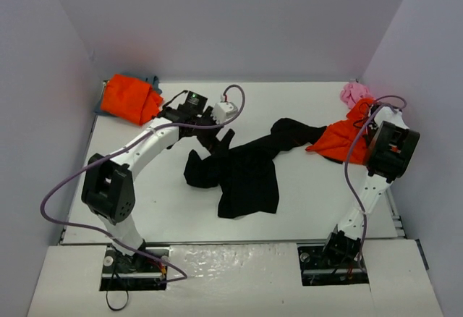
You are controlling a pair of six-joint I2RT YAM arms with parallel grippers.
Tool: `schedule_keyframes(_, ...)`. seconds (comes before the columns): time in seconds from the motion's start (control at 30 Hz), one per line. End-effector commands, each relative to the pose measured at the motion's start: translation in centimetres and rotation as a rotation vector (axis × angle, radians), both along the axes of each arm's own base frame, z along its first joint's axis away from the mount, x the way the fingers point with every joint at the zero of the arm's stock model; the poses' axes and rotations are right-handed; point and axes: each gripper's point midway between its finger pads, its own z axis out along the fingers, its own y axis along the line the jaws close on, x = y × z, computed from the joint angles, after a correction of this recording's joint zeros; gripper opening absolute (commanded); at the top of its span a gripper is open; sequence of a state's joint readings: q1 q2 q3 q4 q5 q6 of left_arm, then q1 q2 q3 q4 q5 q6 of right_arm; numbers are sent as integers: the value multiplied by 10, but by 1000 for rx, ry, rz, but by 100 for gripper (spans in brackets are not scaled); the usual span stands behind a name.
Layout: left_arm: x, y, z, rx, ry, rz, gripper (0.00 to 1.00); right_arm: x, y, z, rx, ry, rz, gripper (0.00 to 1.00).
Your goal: Fold and stack the t-shirts
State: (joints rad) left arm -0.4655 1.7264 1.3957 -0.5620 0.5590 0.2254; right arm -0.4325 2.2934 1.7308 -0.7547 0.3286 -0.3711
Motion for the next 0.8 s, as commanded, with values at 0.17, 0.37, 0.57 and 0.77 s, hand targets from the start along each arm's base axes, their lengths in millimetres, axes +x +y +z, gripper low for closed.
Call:
schedule_keyframes(0.17,-1,-88,18,-72,-27,-163,97,18,29,-62,164,-83,-37,0)
schedule_keyframes(0.37,8,-103,-23,21,15,-189,97,21,30,-51,152,-109,-19,0)
schedule_keyframes(0.57,19,-109,-45,61,3,-158,97,25,24,-42,127,-126,-7,0)
schedule_keyframes(0.77,19,-102,-75,154,56,-78,97,25,26,-45,136,-127,-7,0)
